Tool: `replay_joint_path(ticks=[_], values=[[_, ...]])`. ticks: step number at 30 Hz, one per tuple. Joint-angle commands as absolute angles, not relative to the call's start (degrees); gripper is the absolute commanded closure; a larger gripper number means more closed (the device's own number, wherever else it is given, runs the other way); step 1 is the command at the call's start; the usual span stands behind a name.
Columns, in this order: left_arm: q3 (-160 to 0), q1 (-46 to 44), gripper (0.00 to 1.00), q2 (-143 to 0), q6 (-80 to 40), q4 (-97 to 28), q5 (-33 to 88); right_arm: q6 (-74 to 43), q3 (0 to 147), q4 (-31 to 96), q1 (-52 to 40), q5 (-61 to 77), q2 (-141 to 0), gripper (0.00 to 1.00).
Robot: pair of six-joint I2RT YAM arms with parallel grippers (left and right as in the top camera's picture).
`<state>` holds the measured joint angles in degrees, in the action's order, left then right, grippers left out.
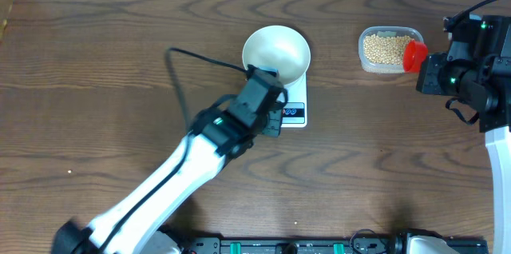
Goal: Scoop item into bowl and weigh 50g on scale
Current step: 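Lift the left gripper back from the scale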
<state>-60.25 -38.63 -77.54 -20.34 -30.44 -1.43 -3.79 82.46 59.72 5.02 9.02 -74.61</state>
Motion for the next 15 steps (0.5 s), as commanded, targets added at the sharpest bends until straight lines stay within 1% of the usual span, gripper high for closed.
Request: replay_joint_path(ticks=[1, 4, 9, 15], values=[[-60.23, -37.71, 0.93, -72.64, -11.38, -30.94, -2.96, -2.87, 83.50, 59.22, 5.32, 8.95, -74.26, 0.99], [-60.23, -35.20, 0.92, -70.61, -6.59, -30.06, -4.43, -2.87, 83.50, 57.52, 5.32, 8.95, -74.26, 0.99], [-60.23, -29.17, 0.93, -71.79, 0.45, -27.75, -4.36, -2.37, 83.50, 51.75, 5.32, 8.93, -74.28, 0.99], [-60.23, -23.40, 0.93, -75.29, 0.86, -24.25, -4.34, 1.19, 83.50, 44.29, 5.32, 8.93, -74.30, 0.99]])
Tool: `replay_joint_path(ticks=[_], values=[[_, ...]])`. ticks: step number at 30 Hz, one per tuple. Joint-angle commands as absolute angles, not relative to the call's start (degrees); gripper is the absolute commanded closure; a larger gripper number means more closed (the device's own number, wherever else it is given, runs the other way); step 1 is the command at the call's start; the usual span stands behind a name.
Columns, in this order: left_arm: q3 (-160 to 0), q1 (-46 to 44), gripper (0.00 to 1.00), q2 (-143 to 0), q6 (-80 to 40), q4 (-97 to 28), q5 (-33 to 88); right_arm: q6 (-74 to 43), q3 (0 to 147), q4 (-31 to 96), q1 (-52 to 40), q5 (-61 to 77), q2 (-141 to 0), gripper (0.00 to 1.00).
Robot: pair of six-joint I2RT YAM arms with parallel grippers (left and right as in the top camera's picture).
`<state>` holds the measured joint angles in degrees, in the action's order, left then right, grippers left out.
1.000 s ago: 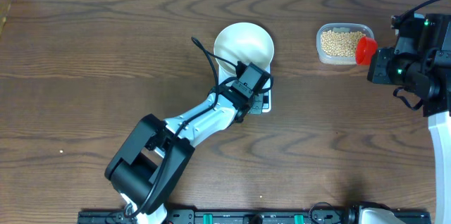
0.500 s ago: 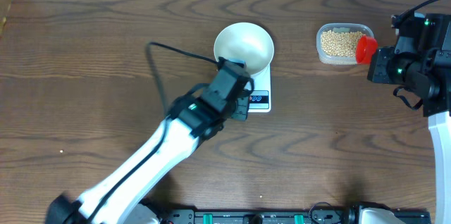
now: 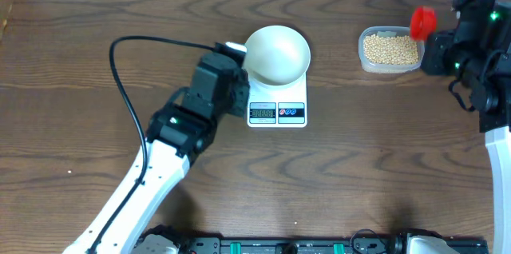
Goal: Scoop item into bowl and weigh 50g on scale
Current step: 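Lift the left gripper back from the scale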
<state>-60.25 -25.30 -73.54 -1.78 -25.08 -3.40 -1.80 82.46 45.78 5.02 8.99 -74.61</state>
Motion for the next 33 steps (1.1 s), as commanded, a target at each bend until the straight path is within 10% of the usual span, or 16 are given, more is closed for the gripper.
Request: replay_joint_path(ticks=[1, 33], values=[[-60.23, -23.03, 0.92, -75.79, 0.86, -24.05, -4.34, 1.58, 83.50, 43.55, 5.32, 8.93, -74.37, 0.99], [-59.02, -22.57, 0.91, -78.35, 18.85, -34.94, 9.93, -0.40, 83.50, 39.62, 5.15, 7.05, -79.20, 0.99]])
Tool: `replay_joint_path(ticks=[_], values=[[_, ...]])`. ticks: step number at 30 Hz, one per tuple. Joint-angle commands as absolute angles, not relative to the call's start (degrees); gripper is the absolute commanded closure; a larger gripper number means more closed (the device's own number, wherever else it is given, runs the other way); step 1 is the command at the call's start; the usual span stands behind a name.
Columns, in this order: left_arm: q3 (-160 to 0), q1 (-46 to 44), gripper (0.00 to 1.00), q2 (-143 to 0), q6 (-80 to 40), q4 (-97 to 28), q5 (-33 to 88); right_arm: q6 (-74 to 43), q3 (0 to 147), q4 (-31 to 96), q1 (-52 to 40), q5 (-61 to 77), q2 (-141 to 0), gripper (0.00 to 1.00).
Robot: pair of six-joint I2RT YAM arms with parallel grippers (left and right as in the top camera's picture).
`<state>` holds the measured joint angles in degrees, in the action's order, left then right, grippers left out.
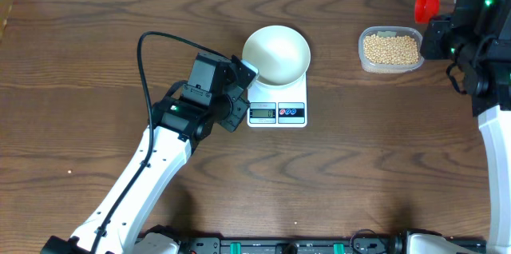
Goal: Scoop item into bowl and weigh 50g on scale
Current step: 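Lift the left gripper back from the scale, then raise the scoop with the right gripper above the soybean tub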
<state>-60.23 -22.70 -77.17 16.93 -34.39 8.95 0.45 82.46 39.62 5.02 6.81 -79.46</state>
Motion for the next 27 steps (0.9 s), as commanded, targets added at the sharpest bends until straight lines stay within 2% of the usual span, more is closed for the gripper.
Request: replay_joint_path(ticks=[1, 2, 4, 5, 9, 10, 11, 16, 25, 26, 27], values=[[-59.02, -22.57, 0.85, -78.89, 18.83, -35.14, 9.91, -0.38, 83.50, 39.62, 5.15, 7.03, -79.20, 0.99], [-59.02, -22.57, 0.83, -79.31, 18.83, -35.20, 9.91, -0.40, 83.50, 39.64, 5.15, 7.05, -79.20, 0.99], [-59.02, -22.57, 0.59, -80.29, 18.83, -35.18, 9.93, -0.40, 83.50, 39.64, 5.15, 7.05, -79.20, 0.99], [-59.02, -22.57, 0.52, -80.64, 18.81, -35.18, 9.93, -0.40, 83.50, 39.64, 5.15, 7.05, -79.20, 0.99], [-59.02, -22.57, 0.44, -81.14, 18.81, -35.46, 9.93, -0.86, 83.50, 39.62, 5.15, 7.05, -79.20, 0.99], [-59.02, -22.57, 0.39, -81.14, 18.81, -35.62, 9.93, -0.86, 83.50, 39.62, 5.15, 7.03, -79.20, 0.99], [-59.02, -22.57, 0.24, -81.14, 18.81, -35.77, 9.93, -0.84, 83.50, 39.62, 5.15, 7.03, -79.20, 0.99], [-59.02, -22.57, 0.17, -81.14, 18.81, -37.45, 9.93, -0.80, 83.50, 39.66, 5.15, 7.03, -79.20, 0.99], [-59.02, -22.57, 0.14, -81.14, 18.79, -38.96, 9.93, -0.80, 83.50, 39.90, 5.15, 7.70, -79.20, 0.99], [-59.02, -22.57, 0.02, -81.14, 18.79, -38.94, 9.93, -0.80, 83.50, 39.92, 5.17, 7.70, -79.20, 0.99], [-59.02, -22.57, 0.02, -81.14, 18.79, -38.94, 9.93, -0.80, 83.50, 39.94, 5.15, 7.70, -79.20, 0.99]])
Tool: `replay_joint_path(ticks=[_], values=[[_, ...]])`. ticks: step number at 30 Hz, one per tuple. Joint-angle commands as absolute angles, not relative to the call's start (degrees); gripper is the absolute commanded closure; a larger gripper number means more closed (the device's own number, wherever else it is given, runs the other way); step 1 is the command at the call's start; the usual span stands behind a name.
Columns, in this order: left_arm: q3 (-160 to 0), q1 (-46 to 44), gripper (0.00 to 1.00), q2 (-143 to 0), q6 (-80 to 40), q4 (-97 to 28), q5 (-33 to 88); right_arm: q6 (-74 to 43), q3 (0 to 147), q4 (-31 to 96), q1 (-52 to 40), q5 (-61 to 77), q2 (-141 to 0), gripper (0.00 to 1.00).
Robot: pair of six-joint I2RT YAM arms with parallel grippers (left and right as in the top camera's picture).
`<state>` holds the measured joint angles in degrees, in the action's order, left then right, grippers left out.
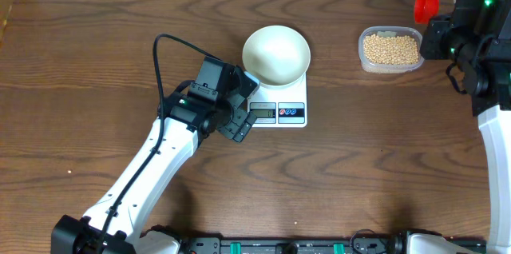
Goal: Scoop item into bowl and weigh 50g on scale
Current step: 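Raise the scoop with the right gripper above the soybean tub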
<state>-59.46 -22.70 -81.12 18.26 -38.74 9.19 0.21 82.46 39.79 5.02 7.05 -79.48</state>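
A cream bowl point(276, 53) stands empty on the white scale point(278, 109), whose display faces the near edge. My left gripper point(246, 107) sits at the scale's left edge, just below the bowl, and its fingers look spread with nothing between them. A clear tub of yellow beans point(390, 49) lies to the right. My right gripper point(437, 27) is shut on the handle of a red scoop point(426, 1), which is held beyond the tub's far right corner, outside the beans.
The brown wooden table point(359, 166) carries only the scale, bowl and tub. The left arm's black cable point(160, 54) loops over the table left of the bowl. A dark rail point(287, 246) runs along the near edge.
My left gripper has shifted slightly right and nearer, now against the scale's left edge. The right gripper and red scoop have not moved.
At first my left gripper lay over the scale's display and the red scoop was at the tub's right rim. Then the left gripper was left of the bowl and the scoop behind the tub's corner. The scoop stays there; the left gripper hovers by the scale.
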Motion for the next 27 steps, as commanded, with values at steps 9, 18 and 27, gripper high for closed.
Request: replay_joint_path(ticks=[9, 18, 27], values=[[-59.02, -22.57, 0.02, -81.14, 18.81, -38.96, 9.89, -0.14, 83.50, 39.88, 5.17, 7.68, -79.20, 0.99], [-59.02, -22.57, 0.02, -81.14, 18.81, -38.96, 9.89, -0.16, 83.50, 40.07, 5.17, 7.68, -79.20, 0.99], [-59.02, -22.57, 0.02, -81.14, 18.81, -38.96, 9.89, 0.75, 83.57, 39.83, 5.58, 7.66, -80.36, 0.99]])
